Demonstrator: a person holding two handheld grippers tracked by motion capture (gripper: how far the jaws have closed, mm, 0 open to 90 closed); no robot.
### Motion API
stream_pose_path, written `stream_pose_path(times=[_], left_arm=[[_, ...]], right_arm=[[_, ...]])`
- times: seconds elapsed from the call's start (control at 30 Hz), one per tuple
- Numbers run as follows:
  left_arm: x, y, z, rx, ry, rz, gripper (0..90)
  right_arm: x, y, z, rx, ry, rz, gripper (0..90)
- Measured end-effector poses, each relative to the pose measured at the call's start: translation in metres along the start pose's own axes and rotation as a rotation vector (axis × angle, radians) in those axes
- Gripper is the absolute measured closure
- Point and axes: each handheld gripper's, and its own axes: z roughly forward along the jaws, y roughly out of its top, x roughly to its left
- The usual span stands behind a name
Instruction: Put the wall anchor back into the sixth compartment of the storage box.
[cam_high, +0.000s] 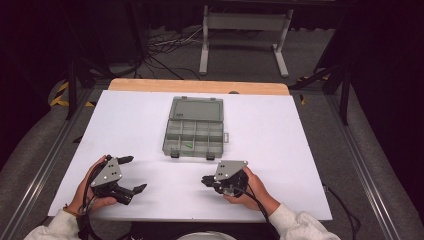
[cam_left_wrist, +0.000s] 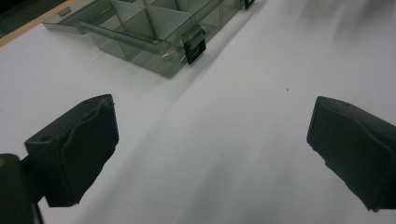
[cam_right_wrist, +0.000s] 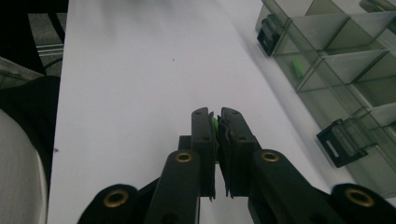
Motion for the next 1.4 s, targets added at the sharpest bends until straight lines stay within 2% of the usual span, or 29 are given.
stream_pose_path(times=[0.4,0.7,1.4], left_arm=[[-0.001,0.0,0.001,0.0,-0.011,-0.011,3.1],[0.0,0.0,0.0,0.002,0.0,0.006,3.1],[0.0,0.0,0.0,0.001,-0.004,0.006,3.1]], right_arm=[[-0.009,0.008,-0.001,-0.02,-0.04,0.003,85.4],[-0.014,0.016,0.0,-0.037,-0.053,0.002,85.4],[-0.03,0.036,0.008,-0.068,-0.078,0.012,85.4]])
